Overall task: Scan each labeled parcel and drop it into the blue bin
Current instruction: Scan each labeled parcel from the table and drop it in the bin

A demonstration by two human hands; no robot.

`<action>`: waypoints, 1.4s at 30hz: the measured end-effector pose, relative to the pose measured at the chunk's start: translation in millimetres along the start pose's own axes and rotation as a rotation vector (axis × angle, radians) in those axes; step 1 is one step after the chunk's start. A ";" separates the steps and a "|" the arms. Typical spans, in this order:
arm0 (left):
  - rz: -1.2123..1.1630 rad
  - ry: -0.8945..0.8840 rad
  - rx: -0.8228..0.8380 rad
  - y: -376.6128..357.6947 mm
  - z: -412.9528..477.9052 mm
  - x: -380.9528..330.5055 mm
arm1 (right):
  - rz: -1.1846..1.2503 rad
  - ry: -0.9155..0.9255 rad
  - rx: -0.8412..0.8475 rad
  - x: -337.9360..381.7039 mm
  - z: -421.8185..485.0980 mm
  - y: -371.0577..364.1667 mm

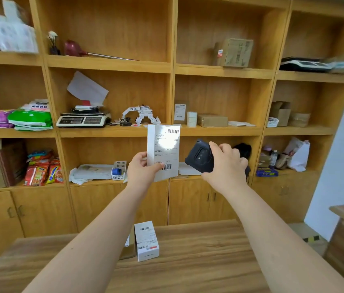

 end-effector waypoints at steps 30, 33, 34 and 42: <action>0.017 0.159 0.301 -8.7 18.8 54.4 | -0.092 -0.422 0.144 4.0 -57.4 -13.0; -0.028 0.257 0.394 -14.0 9.0 71.5 | -0.048 -0.520 0.134 17.6 -81.2 -28.6; -0.049 0.298 0.433 -17.6 1.6 78.1 | -0.039 -0.552 0.129 21.3 -92.8 -33.6; -0.056 0.588 0.759 -56.2 -89.4 142.3 | -0.006 -0.882 0.037 36.5 -216.7 -32.7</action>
Point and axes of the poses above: each hand's wrist, its own z-axis towards the middle knuckle, its own y-axis out of the back of the hand, x = y × z, the point moved 1 cm from there along z, towards the middle knuckle, and after that the axes turned 9 degrees about y, right-handed, at the moved point
